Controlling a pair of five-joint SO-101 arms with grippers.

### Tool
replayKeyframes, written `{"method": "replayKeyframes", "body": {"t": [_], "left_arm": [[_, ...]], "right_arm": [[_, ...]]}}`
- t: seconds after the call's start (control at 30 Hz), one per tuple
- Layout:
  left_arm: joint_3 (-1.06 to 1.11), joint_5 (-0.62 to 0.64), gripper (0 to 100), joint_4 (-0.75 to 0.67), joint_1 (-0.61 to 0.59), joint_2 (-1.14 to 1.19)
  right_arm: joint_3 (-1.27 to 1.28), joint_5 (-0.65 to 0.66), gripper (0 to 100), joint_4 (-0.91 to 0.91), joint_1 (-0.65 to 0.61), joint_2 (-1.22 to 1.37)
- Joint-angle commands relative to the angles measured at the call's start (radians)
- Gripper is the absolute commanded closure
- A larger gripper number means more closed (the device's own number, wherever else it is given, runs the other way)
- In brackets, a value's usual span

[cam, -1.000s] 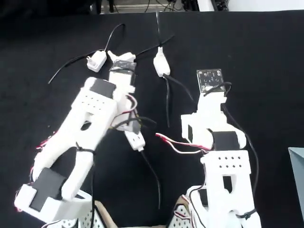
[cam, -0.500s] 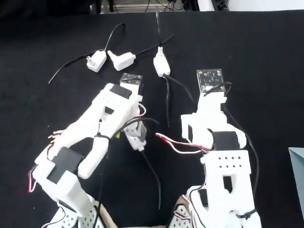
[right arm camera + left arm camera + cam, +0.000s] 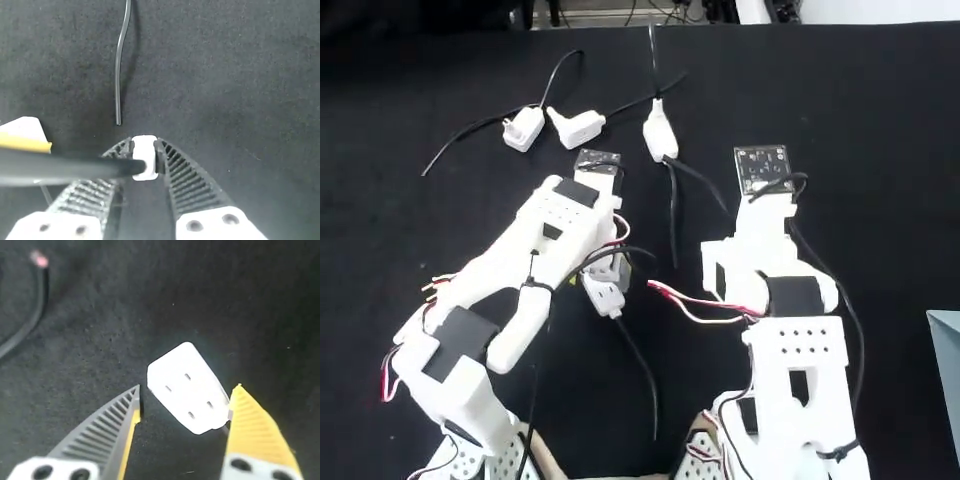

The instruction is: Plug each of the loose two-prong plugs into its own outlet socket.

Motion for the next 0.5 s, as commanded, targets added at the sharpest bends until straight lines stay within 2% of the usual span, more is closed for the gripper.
{"method": "replayKeyframes", "body": {"t": [0.0, 0.23, 0.3, 0.47], "left_arm": [[-0.035, 0.011, 72, -0.018, 0.008, -0.008], [0.004, 0.002, 73, -0.048, 0.007, 0.071], [0.001, -0.012, 78, -0.048, 0.007, 0.080], [-0.031, -0.184, 97, -0.037, 0.008, 0.064]], "right_arm": [[-0.002, 0.005, 98.6, 0.003, -0.005, -0.016], [-0.002, 0.005, 98.6, 0.003, -0.005, -0.016], [-0.002, 0.005, 98.6, 0.003, -0.005, -0.016], [-0.002, 0.005, 98.6, 0.003, -0.005, -0.016]]}}
